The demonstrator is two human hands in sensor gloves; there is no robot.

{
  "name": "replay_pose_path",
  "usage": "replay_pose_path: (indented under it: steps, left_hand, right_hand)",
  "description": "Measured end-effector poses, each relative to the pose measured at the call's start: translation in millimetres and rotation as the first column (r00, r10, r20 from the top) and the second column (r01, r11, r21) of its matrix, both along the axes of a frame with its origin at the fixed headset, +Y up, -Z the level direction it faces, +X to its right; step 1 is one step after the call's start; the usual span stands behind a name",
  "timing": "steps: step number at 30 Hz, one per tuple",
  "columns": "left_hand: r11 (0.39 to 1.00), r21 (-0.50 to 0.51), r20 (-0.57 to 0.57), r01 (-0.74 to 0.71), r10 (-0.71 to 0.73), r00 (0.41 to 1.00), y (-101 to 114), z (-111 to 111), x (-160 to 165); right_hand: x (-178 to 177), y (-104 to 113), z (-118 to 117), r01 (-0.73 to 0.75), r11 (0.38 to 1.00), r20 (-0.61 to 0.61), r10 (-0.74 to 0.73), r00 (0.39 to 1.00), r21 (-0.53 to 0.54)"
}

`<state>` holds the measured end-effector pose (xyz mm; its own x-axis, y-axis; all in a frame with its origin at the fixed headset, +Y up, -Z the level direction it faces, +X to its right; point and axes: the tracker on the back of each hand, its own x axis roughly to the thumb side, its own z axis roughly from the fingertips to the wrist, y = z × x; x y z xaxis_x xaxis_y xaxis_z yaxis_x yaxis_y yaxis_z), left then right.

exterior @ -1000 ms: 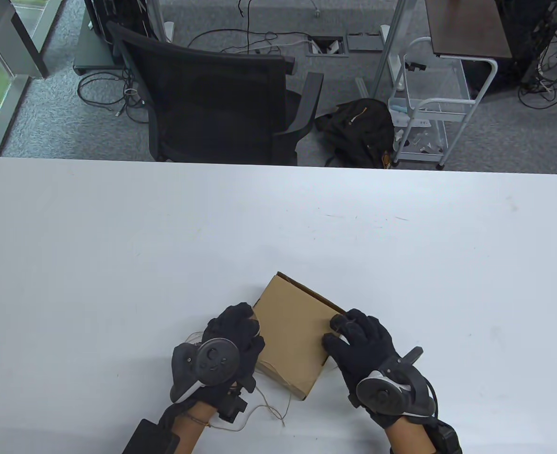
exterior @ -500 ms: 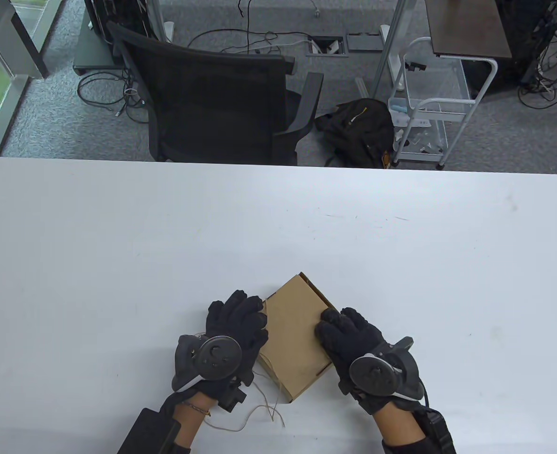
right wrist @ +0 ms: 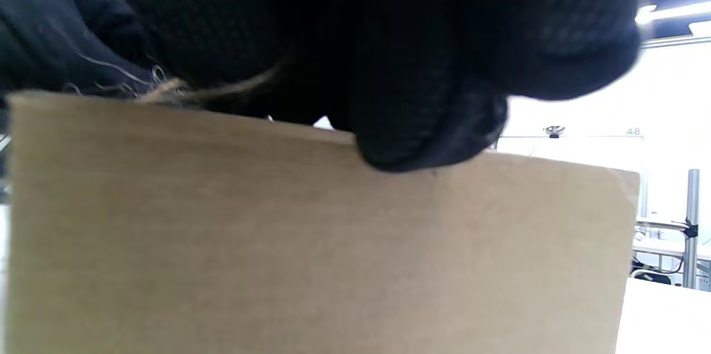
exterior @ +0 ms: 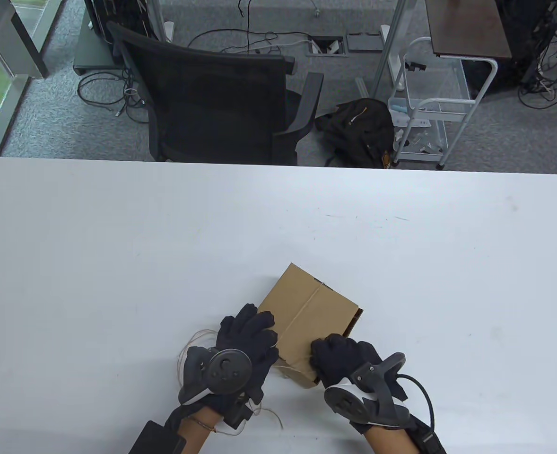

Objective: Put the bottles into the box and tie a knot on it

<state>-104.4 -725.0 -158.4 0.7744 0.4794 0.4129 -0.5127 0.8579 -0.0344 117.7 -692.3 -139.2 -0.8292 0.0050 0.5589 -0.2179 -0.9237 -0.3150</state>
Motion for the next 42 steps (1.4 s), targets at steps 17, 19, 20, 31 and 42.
replay_pose_path:
  steps: [17,19,20,31,42]
  left_hand:
    - [0.987,-0.086,0.140,-0.137,0.148,0.979,-8.8,-17.5,-14.5]
    - [0.991,-0.033,0.099,-0.131,0.133,0.986,-5.1,-13.7,-15.9]
    - [0.990,-0.025,0.102,-0.140,0.141,0.985,-3.8,-11.9,-16.2]
    - [0.985,0.042,0.100,-0.169,0.164,0.981,9.3,8.2,-19.5]
    - [1.000,0.001,0.085,0.011,-0.011,0.996,-3.5,-0.4,-5.8]
  right_hand:
    - [50.4,-13.0,-37.5,0.282,0.945,0.263,-0.234,0.936,-0.164]
    - [49.8,-10.4,-34.4,0.267,0.947,0.273,-0.214,0.938,-0.176]
    - [48.0,-8.5,-32.0,0.248,0.956,0.286,-0.197,0.938,-0.155]
    - [45.4,1.6,-17.0,0.298,0.899,0.224,-0.234,0.946,-0.321]
    - [48.2,-8.0,-22.3,0.387,0.904,0.076,-0.380,0.922,-0.183]
